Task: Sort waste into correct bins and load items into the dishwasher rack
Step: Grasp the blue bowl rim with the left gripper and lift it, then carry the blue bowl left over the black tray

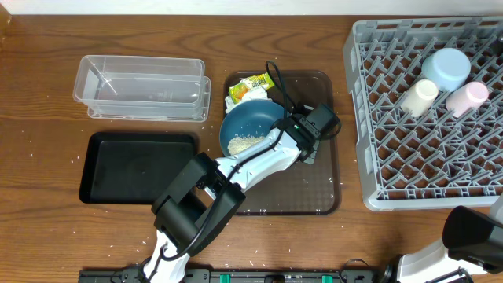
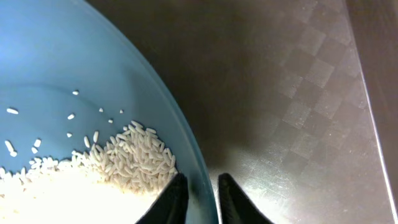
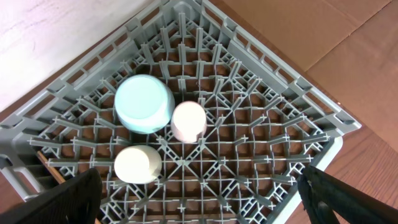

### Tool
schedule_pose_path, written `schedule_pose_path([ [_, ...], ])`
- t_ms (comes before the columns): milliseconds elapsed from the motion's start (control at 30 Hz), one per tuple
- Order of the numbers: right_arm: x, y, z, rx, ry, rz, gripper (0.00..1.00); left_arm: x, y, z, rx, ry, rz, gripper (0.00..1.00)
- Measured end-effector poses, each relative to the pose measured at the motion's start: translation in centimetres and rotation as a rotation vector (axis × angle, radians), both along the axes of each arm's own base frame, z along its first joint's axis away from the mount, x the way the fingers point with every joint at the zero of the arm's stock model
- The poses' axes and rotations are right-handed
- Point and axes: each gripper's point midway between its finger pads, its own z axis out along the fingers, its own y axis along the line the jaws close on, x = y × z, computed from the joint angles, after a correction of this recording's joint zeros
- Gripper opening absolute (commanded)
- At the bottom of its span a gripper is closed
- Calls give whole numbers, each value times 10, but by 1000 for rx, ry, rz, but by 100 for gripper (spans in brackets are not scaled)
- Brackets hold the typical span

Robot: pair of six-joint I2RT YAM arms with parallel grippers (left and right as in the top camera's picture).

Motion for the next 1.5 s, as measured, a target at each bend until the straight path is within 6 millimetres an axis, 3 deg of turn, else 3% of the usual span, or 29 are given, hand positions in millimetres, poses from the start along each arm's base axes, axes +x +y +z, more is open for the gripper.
schedule_pose_path([
  [467,0,0,0,0,0,0,99,-3,6,7,34,-11,-2,6],
  [867,0,0,0,0,0,0,99,-16,0,56,-36,-43,-28,6],
  [1067,0,0,0,0,1,0,99,-20,6,83,-66,-59,-26,6],
  [1333,0,0,0,0,0,0,99,-16,32,129,-118,-103,24,6],
  [1500,0,0,0,0,1,0,99,-5,73,156,-152,-120,155,6],
])
